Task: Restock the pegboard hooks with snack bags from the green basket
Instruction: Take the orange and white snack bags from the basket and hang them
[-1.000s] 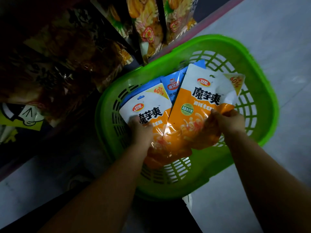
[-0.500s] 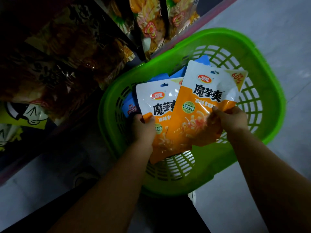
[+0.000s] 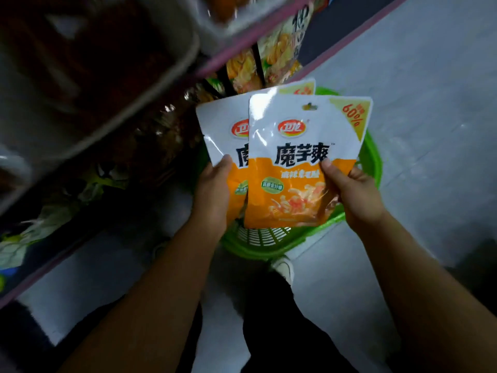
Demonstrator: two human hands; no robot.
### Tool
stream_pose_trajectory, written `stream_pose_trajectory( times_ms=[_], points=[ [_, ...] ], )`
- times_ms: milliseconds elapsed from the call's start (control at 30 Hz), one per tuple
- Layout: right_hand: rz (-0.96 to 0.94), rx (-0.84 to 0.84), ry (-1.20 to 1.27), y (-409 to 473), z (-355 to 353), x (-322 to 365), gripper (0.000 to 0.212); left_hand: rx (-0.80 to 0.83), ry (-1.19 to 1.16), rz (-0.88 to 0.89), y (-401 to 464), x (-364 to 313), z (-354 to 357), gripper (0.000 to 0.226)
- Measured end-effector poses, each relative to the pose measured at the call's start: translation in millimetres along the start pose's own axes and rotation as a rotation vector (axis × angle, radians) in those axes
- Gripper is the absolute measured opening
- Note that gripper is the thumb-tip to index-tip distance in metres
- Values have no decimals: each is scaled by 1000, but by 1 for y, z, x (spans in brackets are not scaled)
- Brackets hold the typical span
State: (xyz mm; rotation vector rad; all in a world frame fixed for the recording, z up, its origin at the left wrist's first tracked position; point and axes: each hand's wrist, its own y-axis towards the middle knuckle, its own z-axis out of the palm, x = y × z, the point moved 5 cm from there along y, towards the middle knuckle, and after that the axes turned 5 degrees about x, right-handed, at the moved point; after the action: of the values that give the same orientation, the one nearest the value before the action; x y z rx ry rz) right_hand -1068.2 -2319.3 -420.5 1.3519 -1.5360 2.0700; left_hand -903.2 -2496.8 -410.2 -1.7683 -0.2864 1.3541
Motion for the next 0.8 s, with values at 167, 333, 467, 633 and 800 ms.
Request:
stream_pose_trajectory(
  times_ms=[167, 333, 467, 633, 800],
  points=[
    [-116, 132, -42, -104, 33, 124, 26, -107, 8, 143, -125, -125, -44, 19],
    [-229, 215, -7, -204, 76, 242, 9, -173, -59, 318, -255, -235, -87, 9],
    [-352, 284, 1, -270, 118, 325, 10, -254, -124, 474, -338, -304, -124, 11],
    [-562, 380, -56, -336, 171, 404, 8, -291, -251, 678, -410, -362, -169, 14],
    [-669, 569, -28, -382, 220, 460, 8, -221, -348, 799, -451, -397, -202, 21]
  ],
)
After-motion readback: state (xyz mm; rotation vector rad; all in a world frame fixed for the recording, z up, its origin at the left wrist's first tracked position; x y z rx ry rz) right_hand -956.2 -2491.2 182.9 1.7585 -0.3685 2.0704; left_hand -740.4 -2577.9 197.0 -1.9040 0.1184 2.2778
